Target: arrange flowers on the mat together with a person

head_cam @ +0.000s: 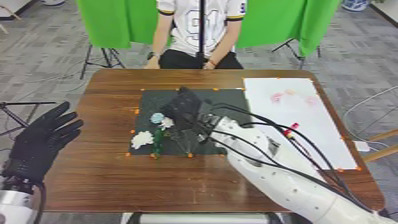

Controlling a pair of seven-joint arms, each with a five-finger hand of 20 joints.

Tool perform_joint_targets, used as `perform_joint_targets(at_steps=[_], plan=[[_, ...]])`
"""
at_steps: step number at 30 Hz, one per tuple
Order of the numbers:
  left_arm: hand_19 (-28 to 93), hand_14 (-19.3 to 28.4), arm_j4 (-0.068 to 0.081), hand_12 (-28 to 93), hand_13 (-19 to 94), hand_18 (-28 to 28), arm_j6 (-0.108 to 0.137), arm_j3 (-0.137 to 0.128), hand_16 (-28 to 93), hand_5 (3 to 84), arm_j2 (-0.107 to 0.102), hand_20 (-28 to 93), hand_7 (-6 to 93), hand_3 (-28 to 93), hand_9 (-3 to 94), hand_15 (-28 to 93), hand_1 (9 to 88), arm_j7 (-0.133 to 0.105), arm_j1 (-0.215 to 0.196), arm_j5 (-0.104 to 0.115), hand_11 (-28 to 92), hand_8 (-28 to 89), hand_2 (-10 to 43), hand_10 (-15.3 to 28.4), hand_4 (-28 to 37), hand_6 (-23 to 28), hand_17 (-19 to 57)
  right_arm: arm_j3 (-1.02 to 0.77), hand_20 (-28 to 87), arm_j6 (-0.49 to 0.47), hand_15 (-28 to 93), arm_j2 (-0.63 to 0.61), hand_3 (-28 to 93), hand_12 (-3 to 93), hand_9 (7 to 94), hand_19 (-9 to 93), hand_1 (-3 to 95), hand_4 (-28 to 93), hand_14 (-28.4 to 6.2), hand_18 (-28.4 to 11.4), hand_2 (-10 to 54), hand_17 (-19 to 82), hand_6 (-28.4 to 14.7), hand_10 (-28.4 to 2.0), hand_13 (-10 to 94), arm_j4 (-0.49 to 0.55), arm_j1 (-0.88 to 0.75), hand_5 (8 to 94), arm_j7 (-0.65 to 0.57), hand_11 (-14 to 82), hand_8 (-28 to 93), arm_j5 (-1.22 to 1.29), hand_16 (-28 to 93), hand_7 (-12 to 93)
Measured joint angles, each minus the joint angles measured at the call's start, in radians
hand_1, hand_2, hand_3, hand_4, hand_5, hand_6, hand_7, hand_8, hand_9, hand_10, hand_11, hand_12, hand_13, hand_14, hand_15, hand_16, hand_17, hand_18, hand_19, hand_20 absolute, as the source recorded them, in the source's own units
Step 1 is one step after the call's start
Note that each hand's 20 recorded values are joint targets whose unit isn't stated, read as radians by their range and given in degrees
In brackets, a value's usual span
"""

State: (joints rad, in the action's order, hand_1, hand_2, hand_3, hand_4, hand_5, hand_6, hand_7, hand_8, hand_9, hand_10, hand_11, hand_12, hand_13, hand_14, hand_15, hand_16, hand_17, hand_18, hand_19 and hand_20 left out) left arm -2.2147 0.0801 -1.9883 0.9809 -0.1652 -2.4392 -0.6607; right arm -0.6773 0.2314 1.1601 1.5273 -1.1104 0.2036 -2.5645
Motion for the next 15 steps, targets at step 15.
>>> perform_joint_targets(at_steps=[15], plan=[[45, 15.2, 0.006, 20, 23, 22.7, 0.0, 0.008, 4, 32.9, -0.008, 12, 14.8, 70, 29.0, 27, 24.3, 0.0, 0.009, 0.0, 18, -8, -1.3, 12.6, -26.2, 4.1, -8.0, 0.088, 44, 0.162, 58, 0.035, 80, 56.1, 77.3, 65, 50.3, -28, -4.3, -15.0, -9.5, 25, 4.9, -5.9, 64, -0.125, 0.051, 60.9, -0.055, 25.2, -1, -0.028, 44, 61]])
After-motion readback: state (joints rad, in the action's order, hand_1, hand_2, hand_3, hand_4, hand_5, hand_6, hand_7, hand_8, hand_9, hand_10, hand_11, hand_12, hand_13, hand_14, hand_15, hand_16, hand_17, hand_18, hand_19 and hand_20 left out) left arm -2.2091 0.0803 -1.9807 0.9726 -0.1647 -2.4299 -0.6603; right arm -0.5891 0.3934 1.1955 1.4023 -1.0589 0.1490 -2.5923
